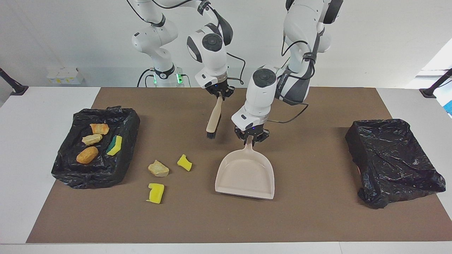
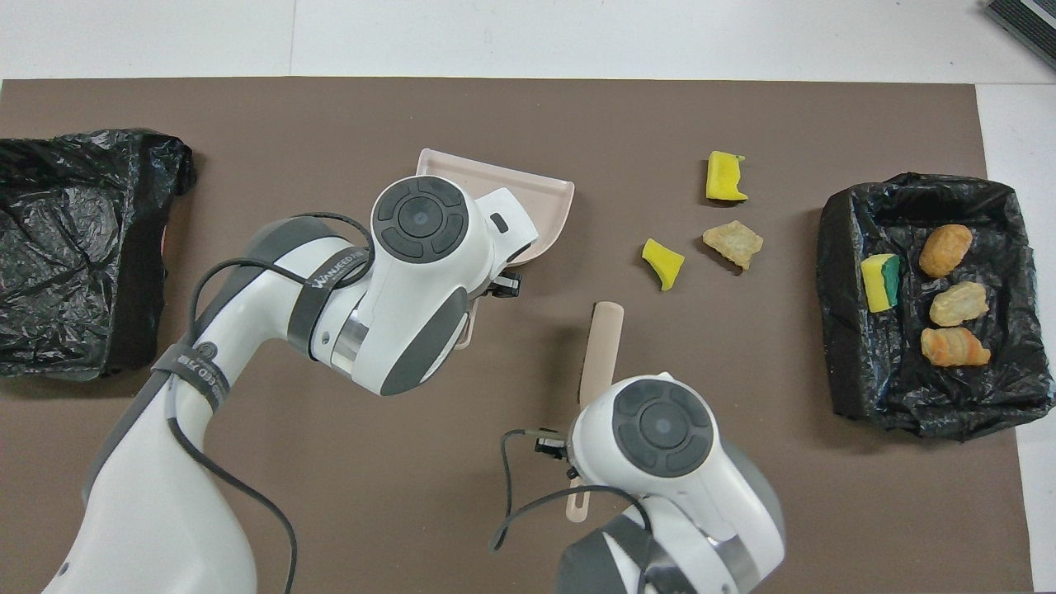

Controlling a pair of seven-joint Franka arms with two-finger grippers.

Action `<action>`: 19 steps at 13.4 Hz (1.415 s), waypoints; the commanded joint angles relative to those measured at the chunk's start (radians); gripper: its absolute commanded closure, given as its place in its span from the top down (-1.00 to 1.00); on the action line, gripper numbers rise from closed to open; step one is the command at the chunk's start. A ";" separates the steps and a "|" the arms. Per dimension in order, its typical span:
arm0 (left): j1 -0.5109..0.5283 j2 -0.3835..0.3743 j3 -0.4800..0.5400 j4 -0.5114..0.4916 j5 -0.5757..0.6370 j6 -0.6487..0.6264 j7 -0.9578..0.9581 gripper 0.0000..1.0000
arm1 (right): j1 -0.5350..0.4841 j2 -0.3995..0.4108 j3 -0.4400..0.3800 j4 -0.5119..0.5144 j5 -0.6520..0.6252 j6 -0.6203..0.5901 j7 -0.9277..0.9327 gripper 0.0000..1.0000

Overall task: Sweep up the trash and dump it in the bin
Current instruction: 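Move the dustpan toward the debris while the right gripper carries the brush, then sweep the sponges and chunk into the dustpan with the right gripper's brush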

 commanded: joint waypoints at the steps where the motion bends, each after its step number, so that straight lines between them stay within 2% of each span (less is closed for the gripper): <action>1: 0.019 -0.040 0.008 -0.017 0.014 -0.072 0.130 -1.00 | -0.117 0.034 0.010 0.071 -0.077 -0.086 -0.170 -1.00; 5: 0.060 -0.052 0.006 -0.013 0.013 -0.125 0.402 -1.00 | -0.295 0.094 0.010 0.110 -0.145 -0.066 -0.462 -1.00; 7: 0.071 -0.052 0.008 -0.014 0.015 -0.129 0.526 -1.00 | -0.355 0.131 0.011 0.157 -0.246 -0.063 -0.564 -1.00; 9: 0.071 -0.065 0.006 -0.028 0.015 -0.139 0.555 -1.00 | -0.395 0.189 0.010 0.218 -0.356 -0.065 -0.667 -1.00; 14: 0.059 -0.112 0.002 -0.128 0.014 -0.124 0.588 -1.00 | -0.452 0.364 0.010 0.367 -0.564 -0.048 -0.714 -1.00; 16: 0.038 -0.117 0.002 -0.146 0.014 -0.129 0.661 -1.00 | -0.466 0.397 0.010 0.378 -0.585 -0.040 -0.712 -1.00; 19: 0.025 -0.134 -0.001 -0.178 0.014 -0.121 0.669 -1.00 | -0.467 0.421 0.011 0.378 -0.568 0.023 -0.712 -1.00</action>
